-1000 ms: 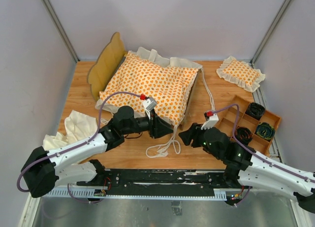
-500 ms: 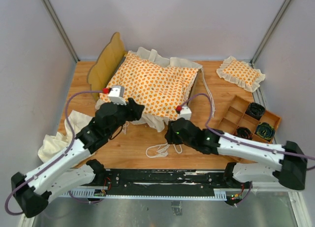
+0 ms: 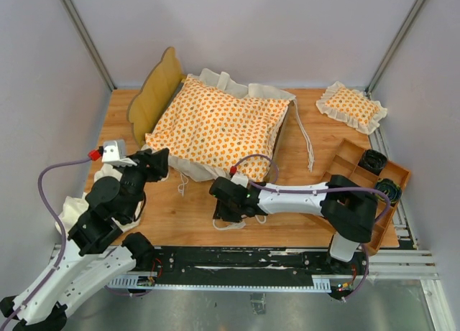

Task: Set up the pet bed
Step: Adjust the ropes on the mattress.

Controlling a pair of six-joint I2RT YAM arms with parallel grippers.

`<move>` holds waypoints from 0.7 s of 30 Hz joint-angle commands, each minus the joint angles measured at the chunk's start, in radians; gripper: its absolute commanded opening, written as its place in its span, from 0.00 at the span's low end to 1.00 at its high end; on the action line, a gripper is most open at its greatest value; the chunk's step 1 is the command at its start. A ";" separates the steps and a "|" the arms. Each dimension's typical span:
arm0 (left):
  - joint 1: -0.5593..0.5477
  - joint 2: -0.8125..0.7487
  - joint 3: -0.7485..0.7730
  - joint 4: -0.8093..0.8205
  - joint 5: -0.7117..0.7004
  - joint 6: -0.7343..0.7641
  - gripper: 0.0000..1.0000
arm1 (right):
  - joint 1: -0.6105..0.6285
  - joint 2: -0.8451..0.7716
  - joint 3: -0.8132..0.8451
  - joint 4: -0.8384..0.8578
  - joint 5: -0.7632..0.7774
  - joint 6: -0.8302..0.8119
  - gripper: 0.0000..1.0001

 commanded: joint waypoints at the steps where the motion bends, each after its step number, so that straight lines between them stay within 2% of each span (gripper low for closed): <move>1: -0.001 -0.037 -0.014 -0.039 -0.033 0.014 0.61 | 0.011 0.042 0.073 -0.096 -0.016 0.199 0.39; 9: -0.001 -0.082 -0.022 -0.049 -0.035 0.016 0.61 | 0.001 0.093 0.131 -0.275 0.035 0.366 0.33; 16: -0.001 -0.117 -0.040 -0.049 -0.039 0.014 0.61 | 0.002 0.201 0.301 -0.486 0.118 0.409 0.29; 21: -0.001 -0.126 -0.052 -0.047 -0.030 0.016 0.61 | 0.004 0.263 0.331 -0.506 0.127 0.433 0.26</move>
